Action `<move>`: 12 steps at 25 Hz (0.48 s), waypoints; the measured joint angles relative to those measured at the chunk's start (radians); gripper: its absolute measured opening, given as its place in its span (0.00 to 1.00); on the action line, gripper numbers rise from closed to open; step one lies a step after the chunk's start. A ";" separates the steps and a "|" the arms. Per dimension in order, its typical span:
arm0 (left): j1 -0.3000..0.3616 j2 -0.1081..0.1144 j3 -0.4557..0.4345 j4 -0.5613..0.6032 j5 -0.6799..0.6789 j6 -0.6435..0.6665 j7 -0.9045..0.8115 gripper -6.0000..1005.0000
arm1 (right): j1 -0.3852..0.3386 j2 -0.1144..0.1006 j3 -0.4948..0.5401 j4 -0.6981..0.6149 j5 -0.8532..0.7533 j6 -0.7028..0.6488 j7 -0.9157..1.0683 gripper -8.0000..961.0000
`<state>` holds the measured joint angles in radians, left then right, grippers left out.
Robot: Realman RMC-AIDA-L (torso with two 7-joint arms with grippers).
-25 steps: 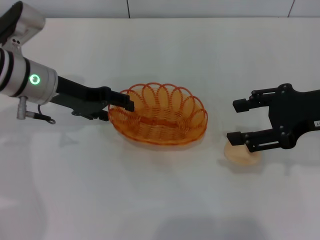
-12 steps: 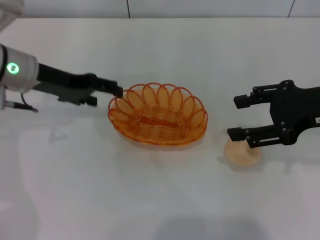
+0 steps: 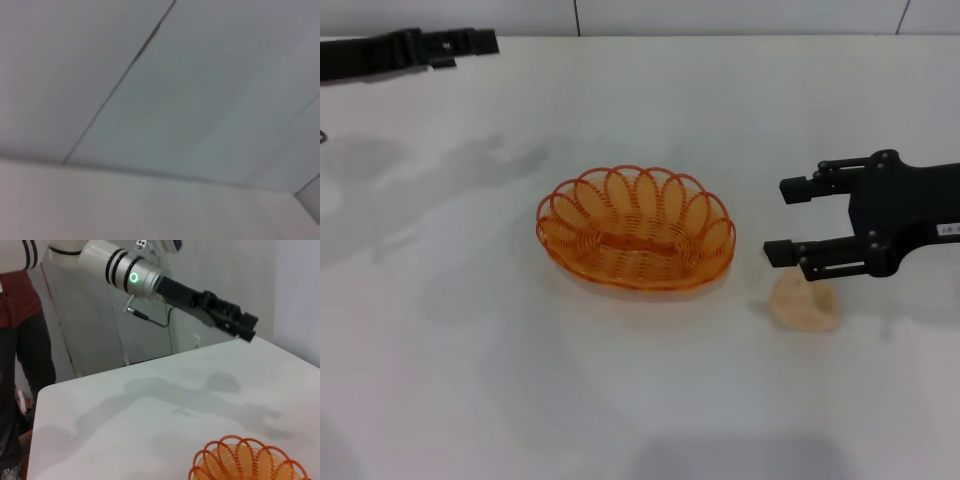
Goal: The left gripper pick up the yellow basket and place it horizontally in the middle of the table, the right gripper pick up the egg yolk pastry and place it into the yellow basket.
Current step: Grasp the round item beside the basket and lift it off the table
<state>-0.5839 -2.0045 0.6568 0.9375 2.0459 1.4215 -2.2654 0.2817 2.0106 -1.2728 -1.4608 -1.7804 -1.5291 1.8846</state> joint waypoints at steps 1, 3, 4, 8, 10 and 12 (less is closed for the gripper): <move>0.005 -0.002 -0.010 0.000 -0.016 -0.001 0.044 0.89 | 0.001 0.000 -0.007 0.002 0.001 0.009 -0.001 0.75; 0.013 -0.005 -0.020 -0.001 -0.040 -0.002 0.115 0.89 | 0.003 0.000 -0.025 0.003 0.000 0.026 -0.001 0.75; 0.017 -0.004 -0.020 -0.001 -0.050 -0.002 0.155 0.89 | 0.003 0.000 -0.036 0.004 -0.002 0.036 -0.002 0.75; 0.017 0.003 0.000 0.003 -0.043 0.040 0.291 0.89 | 0.005 0.001 -0.052 0.010 -0.006 0.057 0.003 0.75; 0.018 0.004 0.021 0.020 -0.024 0.078 0.363 0.89 | 0.005 0.000 -0.054 0.019 -0.008 0.064 0.006 0.75; 0.021 0.005 0.042 0.036 -0.012 0.107 0.416 0.89 | 0.005 0.001 -0.054 0.026 -0.016 0.067 0.010 0.75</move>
<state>-0.5626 -1.9998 0.6983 0.9739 2.0344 1.5280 -1.8493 0.2872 2.0111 -1.3272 -1.4344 -1.7968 -1.4624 1.8948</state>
